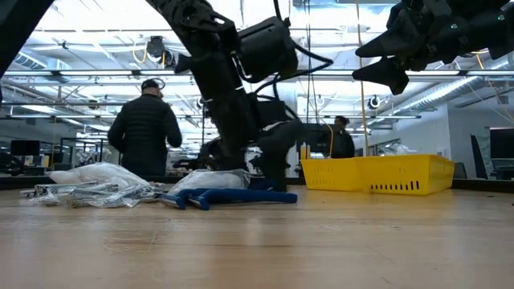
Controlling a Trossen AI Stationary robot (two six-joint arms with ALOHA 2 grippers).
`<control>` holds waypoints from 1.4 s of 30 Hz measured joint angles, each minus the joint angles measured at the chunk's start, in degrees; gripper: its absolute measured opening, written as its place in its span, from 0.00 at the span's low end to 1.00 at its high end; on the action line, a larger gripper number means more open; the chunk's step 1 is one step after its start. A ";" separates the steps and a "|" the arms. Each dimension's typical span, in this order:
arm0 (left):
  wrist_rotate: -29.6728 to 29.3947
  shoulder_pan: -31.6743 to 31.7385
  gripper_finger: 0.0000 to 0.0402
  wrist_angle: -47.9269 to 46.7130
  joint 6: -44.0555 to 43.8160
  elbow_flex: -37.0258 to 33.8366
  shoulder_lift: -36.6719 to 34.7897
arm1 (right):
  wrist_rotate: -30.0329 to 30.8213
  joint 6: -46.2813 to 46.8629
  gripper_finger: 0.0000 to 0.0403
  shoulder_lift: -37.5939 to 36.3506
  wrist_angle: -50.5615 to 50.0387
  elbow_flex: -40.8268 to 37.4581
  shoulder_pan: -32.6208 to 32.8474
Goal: Pick & Place Travel size toiletries
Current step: Put the blue razor into the bottom right yellow bin
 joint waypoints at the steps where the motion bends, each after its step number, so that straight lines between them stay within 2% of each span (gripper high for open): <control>1: 0.36 0.09 0.75 -0.65 -0.50 0.04 -0.04 | 0.02 0.00 0.63 -0.01 0.01 0.00 0.00; 10: 3.12 1.15 0.24 -1.85 -0.48 -0.29 0.00 | 0.03 -0.02 0.63 -0.01 -0.05 0.00 0.00; 14: 3.64 1.87 0.06 -1.27 4.77 -0.33 0.08 | 0.02 0.40 0.63 -0.01 -0.07 0.00 0.00; 15: 3.49 1.98 0.04 -1.14 6.44 -0.34 0.09 | 0.02 0.47 0.63 0.01 -0.09 0.00 0.00; 22: -1.52 1.66 0.02 -1.10 16.41 -0.80 -3.31 | 0.04 0.42 0.63 0.01 -0.09 0.00 0.00; 28: -10.51 -0.04 0.02 1.36 23.77 -0.60 -12.40 | 0.08 0.37 0.63 -0.01 -0.44 0.02 0.00; 34: -14.14 -1.14 0.02 12.79 34.39 -2.00 -20.08 | 0.08 -0.03 0.63 0.01 -1.04 0.02 0.00; 36: -13.00 -0.46 0.02 18.66 37.82 -4.81 -22.16 | 0.08 -0.03 0.63 -0.01 -1.55 0.02 0.00; 38: -8.34 0.54 0.02 26.74 42.25 -9.24 -24.03 | 0.08 -0.04 0.63 0.02 -2.02 0.00 0.00; 42: 8.70 3.20 0.02 51.93 46.65 -19.44 -27.00 | 0.28 0.31 0.63 1.08 5.58 -3.37 0.00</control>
